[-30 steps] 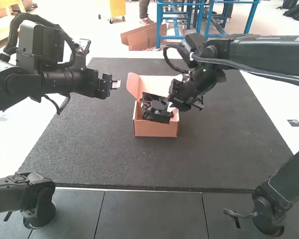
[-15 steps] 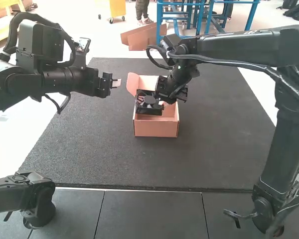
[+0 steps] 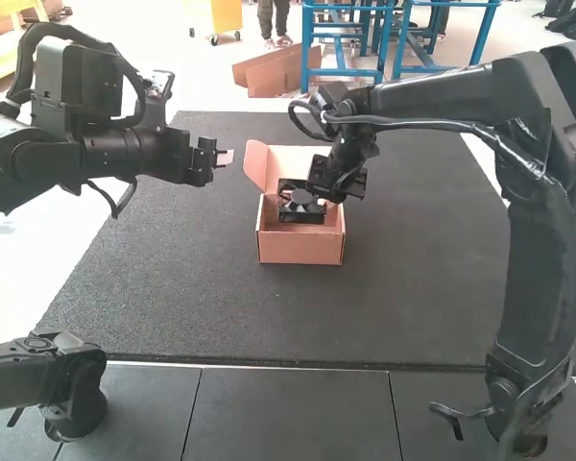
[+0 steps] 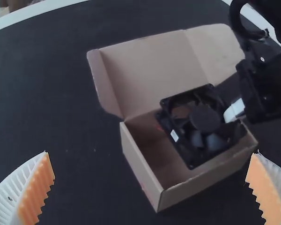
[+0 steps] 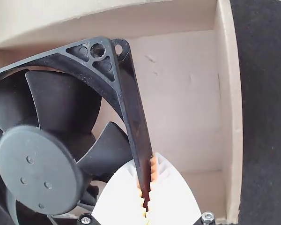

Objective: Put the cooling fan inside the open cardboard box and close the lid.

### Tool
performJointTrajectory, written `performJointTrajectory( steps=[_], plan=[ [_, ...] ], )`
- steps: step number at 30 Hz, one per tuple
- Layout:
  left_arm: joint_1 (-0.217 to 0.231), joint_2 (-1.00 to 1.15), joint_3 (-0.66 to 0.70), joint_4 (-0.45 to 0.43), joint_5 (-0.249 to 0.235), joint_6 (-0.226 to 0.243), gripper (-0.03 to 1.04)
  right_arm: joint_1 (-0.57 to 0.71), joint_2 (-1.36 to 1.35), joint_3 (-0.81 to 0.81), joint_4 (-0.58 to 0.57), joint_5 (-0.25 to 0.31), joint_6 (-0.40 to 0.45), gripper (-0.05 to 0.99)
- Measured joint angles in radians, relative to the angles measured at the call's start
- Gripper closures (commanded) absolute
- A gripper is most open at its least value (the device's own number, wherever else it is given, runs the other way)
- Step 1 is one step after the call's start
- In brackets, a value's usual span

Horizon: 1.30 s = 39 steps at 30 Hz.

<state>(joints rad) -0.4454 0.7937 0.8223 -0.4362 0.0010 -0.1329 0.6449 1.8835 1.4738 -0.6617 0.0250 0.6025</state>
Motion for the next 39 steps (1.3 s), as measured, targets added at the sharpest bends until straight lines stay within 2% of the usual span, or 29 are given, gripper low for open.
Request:
performJointTrajectory(
  steps=[21, 24, 26, 27, 31, 34, 39],
  plan=[
    [0.000, 0.000, 0.027, 0.000, 0.000, 0.000, 0.04, 0.000, 0.138, 0.010, 0.033, 0.002, -0.030, 0.92],
    [0.000, 0.000, 0.027, 0.000, 0.000, -0.001, 0.04, 0.000, 0.152, 0.010, 0.045, -0.005, -0.031, 0.76],
    [0.000, 0.000, 0.027, 0.000, 0.000, -0.003, 0.04, 0.000, 0.160, 0.011, 0.049, -0.011, -0.031, 0.55],
    [0.000, 0.000, 0.027, 0.000, 0.000, -0.003, 0.04, 0.000, 0.163, 0.013, 0.050, -0.016, -0.032, 0.49],
    [0.000, 0.000, 0.027, 0.001, 0.000, -0.003, 0.04, 0.000, 0.166, 0.045, 0.051, -0.027, -0.040, 0.34],
    [0.000, 0.000, 0.027, 0.007, 0.000, -0.005, 0.04, 0.000, 0.166, 0.087, 0.045, -0.032, -0.048, 0.27],
    [0.000, 0.022, 0.033, 0.012, 0.001, -0.039, 0.04, -0.002, 0.166, 0.224, -0.002, -0.100, -0.051, 0.15]
  ],
)
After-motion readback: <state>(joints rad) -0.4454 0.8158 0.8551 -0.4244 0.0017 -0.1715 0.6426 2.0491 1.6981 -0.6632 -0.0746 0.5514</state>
